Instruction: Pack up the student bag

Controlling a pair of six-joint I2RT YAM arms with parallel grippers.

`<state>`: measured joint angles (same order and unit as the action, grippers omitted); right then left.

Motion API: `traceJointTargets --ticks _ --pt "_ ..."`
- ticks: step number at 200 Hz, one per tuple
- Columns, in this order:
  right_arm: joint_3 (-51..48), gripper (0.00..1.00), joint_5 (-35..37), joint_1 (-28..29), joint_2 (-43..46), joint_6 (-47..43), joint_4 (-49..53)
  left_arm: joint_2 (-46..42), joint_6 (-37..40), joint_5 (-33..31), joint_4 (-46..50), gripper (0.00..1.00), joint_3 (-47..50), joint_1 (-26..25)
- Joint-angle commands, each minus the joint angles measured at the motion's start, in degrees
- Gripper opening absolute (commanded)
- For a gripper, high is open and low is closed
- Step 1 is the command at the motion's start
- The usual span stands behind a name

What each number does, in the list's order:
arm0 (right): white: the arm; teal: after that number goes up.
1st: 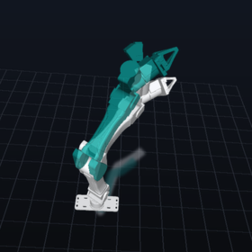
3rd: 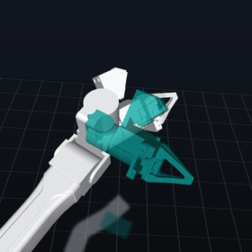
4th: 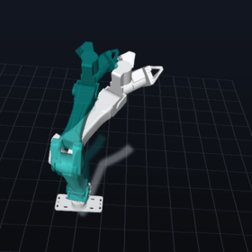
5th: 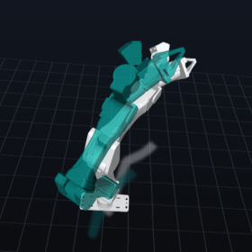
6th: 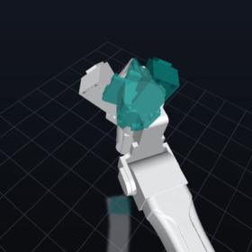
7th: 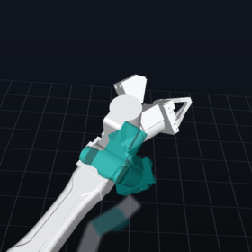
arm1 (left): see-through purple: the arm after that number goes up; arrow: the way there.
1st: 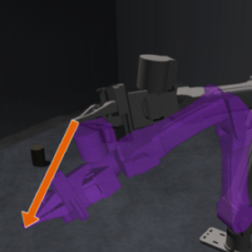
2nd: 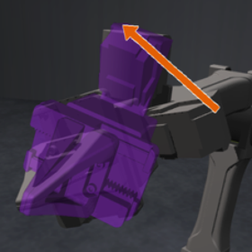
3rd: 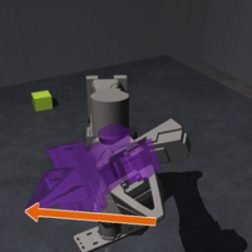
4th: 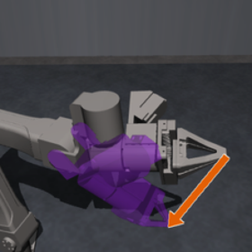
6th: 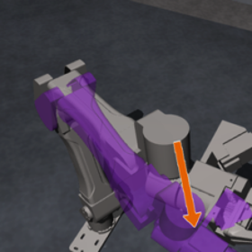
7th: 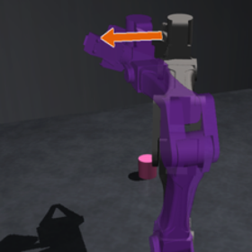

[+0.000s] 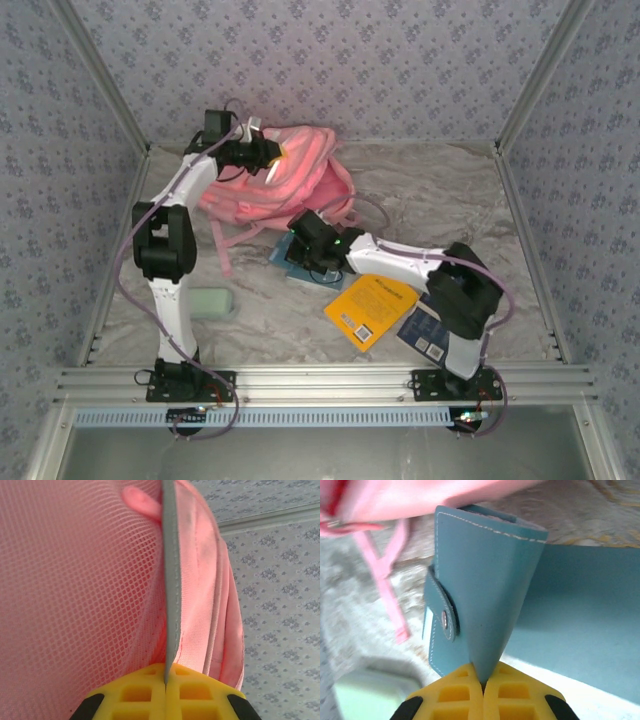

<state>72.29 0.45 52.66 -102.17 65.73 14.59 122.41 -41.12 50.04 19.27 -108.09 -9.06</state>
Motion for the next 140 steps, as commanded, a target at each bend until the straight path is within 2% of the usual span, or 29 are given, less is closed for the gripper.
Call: traceJointTargets --ticks 1,21,44,80,109,140 --pt "-3.08 0.00 -0.69 1.12 5.70 -4.62 -7.74 -4.57 6.32 -1.71 6.44 0.00 -5.80 -0.25" --pt "-8.63 0.00 -0.35 1.67 10.99 -6.71 -9.72 -5.42 10.80 -0.02 11.10 0.00 -8.44 -0.70" --pt "-16.61 0.00 0.66 1.92 18.52 -8.10 -14.76 -8.62 12.75 1.04 10.11 0.00 -6.70 -0.61" --pt "-20.54 0.00 5.69 0.62 30.50 -14.46 -6.95 -11.01 13.41 6.93 9.11 0.00 -6.86 -1.46" --pt "-23.09 0.00 11.31 -4.89 39.63 -16.47 -0.13 -13.29 12.31 14.79 3.53 0.00 -4.67 -3.46" --pt "-27.59 0.00 4.16 -15.29 44.33 -17.52 -3.49 -15.51 15.05 18.62 2.27 0.00 -0.53 -4.98"
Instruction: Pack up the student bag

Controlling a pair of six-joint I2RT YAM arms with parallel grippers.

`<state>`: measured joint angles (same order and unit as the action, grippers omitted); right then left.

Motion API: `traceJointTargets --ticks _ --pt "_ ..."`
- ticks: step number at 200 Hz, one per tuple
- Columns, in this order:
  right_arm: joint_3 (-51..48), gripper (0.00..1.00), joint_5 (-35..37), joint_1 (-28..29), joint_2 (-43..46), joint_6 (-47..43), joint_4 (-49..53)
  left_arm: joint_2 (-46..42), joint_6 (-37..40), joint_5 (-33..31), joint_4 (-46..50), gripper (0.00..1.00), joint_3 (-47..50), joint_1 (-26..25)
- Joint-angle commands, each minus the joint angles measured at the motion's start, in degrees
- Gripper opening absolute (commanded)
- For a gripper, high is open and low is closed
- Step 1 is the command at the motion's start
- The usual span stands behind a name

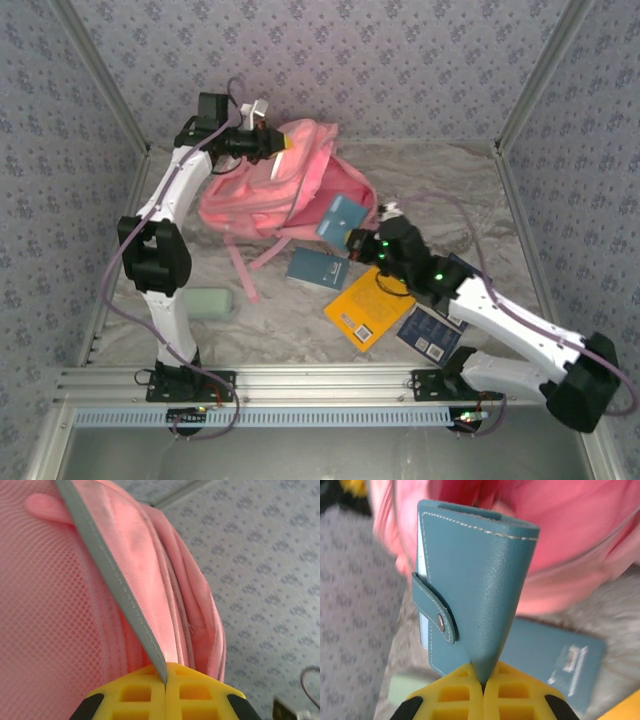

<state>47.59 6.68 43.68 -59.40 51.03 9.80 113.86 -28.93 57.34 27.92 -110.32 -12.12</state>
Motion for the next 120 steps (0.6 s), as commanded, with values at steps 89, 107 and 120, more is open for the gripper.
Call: traceJointTargets --ticks 89,107,120 --pt "7.33 0.00 -26.54 -16.77 -19.92 -7.61 -9.64 -10.04 5.28 16.86 -10.88 0.00 8.24 -3.26" --pt "10.94 0.00 -29.86 -14.86 -26.67 -4.96 -13.30 -10.97 5.46 15.58 -11.16 0.00 9.73 -3.24" --pt "13.85 0.00 -30.41 -13.18 -31.15 -3.93 -14.88 -11.53 5.63 14.97 -11.45 0.00 10.43 -3.26"
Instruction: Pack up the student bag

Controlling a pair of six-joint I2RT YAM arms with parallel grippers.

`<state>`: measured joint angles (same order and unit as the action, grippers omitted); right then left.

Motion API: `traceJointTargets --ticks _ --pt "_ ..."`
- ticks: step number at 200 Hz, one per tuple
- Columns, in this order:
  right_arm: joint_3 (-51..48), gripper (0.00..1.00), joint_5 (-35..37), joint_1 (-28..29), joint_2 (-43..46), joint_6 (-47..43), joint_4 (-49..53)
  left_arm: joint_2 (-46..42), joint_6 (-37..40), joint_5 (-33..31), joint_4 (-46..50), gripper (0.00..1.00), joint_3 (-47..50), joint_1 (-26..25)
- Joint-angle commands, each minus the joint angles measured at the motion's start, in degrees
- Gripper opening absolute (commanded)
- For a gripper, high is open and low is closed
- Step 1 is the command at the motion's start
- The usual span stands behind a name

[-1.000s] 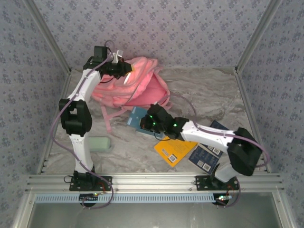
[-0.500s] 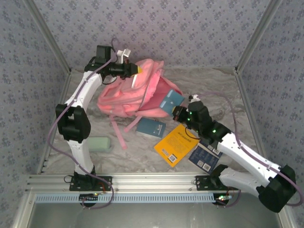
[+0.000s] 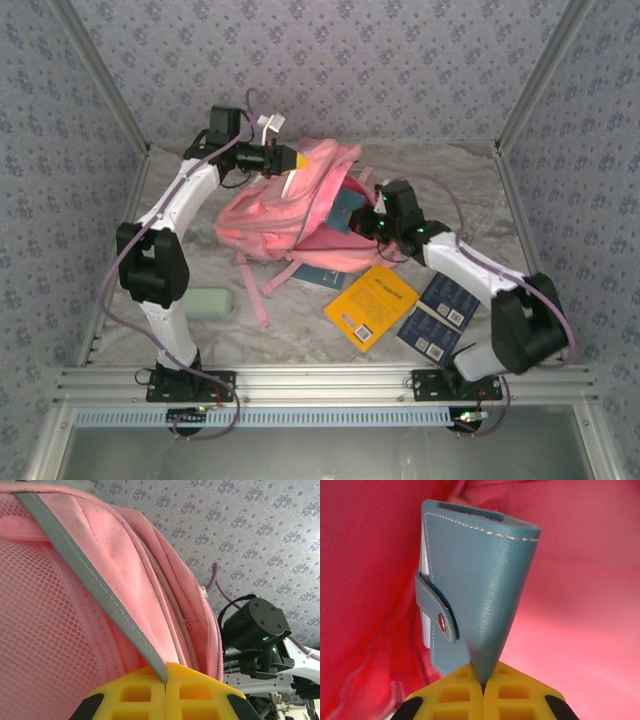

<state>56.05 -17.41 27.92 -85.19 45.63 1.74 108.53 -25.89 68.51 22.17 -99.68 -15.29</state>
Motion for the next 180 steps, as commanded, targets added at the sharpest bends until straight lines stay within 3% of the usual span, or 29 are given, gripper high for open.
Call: traceJointTargets --ticks 1,38,52,61,80,107,123,159,180 --pt "5.67 0.00 -6.45 2.91 -5.96 1.72 -6.87 -6.21 2.59 3.77 -5.72 0.00 -0.19 -0.05" --pt "20.07 0.00 -4.26 8.23 -19.12 -2.47 2.42 -6.49 2.42 3.34 -5.80 0.00 -1.10 0.01" --pt "22.55 0.05 -4.18 9.54 -22.92 -2.64 2.10 -6.58 2.44 2.84 -5.89 0.00 -1.15 0.24" --pt "24.11 0.13 -5.37 10.23 -25.21 -2.41 1.52 -6.58 2.29 2.45 -6.00 0.00 -1.09 0.43" --pt "27.56 0.41 -3.99 11.88 -27.82 -3.85 5.18 -6.75 1.34 1.63 -7.23 0.00 -0.28 1.02" --pt "28.32 0.63 4.30 12.92 -25.04 -8.24 10.46 -7.32 -1.09 0.64 -10.65 0.00 1.69 1.96" --pt "26.62 0.70 7.86 12.67 -21.76 -9.07 10.83 -7.46 -2.20 -0.49 -11.56 0.00 2.25 2.61" --pt "21.77 0.76 15.19 11.99 -13.31 -13.78 11.40 -7.88 -3.98 -4.40 -11.98 0.00 3.29 4.40" --pt "17.66 0.75 19.71 11.16 -7.59 -13.90 11.36 -8.69 -4.77 -10.43 -11.19 0.00 4.61 6.24"
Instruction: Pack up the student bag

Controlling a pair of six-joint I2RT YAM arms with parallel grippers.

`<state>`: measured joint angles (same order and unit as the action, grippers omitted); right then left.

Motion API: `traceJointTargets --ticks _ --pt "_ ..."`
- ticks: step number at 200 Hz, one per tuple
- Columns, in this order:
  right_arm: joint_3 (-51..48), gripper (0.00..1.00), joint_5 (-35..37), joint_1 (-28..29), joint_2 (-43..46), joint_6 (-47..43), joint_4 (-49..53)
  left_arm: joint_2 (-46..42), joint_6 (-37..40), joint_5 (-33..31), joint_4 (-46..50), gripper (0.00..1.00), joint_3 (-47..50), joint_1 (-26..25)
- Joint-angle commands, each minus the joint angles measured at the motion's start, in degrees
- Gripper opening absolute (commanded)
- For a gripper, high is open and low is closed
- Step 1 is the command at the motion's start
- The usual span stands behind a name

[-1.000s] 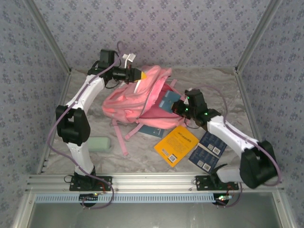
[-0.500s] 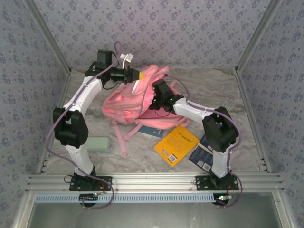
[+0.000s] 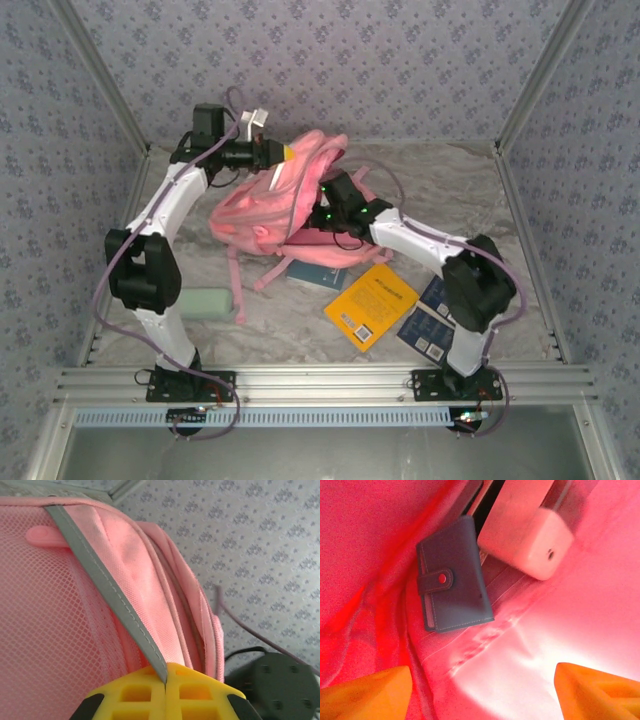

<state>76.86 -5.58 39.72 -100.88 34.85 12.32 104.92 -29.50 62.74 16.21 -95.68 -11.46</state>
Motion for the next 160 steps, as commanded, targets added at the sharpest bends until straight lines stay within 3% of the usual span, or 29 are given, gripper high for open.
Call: traceJointTargets --ticks 1,44,76,102,132,160 --pt "-3.26 0.75 8.05 -0.67 8.44 -3.12 0.69 -5.08 -1.21 -5.14 -5.09 0.00 0.64 2.50" --pt "-11.20 0.68 9.42 -2.54 17.59 -2.86 1.21 -0.76 -0.44 -16.24 2.42 0.00 -6.00 4.25" --pt "-11.82 0.69 9.07 -3.01 20.14 -1.92 6.64 1.50 1.48 -25.53 5.61 0.00 -8.69 2.55" --pt "-12.64 0.71 7.57 -2.34 20.76 -1.23 8.21 5.19 3.58 -28.04 10.11 0.00 -11.03 -0.42" --pt "-14.27 0.72 6.13 -0.29 20.68 -1.63 11.06 5.64 3.72 -30.66 12.19 0.18 -8.59 -3.28" --pt "-16.59 0.73 3.99 0.78 20.56 -0.59 11.73 0.38 1.04 -32.28 9.95 0.39 -0.58 -3.99"
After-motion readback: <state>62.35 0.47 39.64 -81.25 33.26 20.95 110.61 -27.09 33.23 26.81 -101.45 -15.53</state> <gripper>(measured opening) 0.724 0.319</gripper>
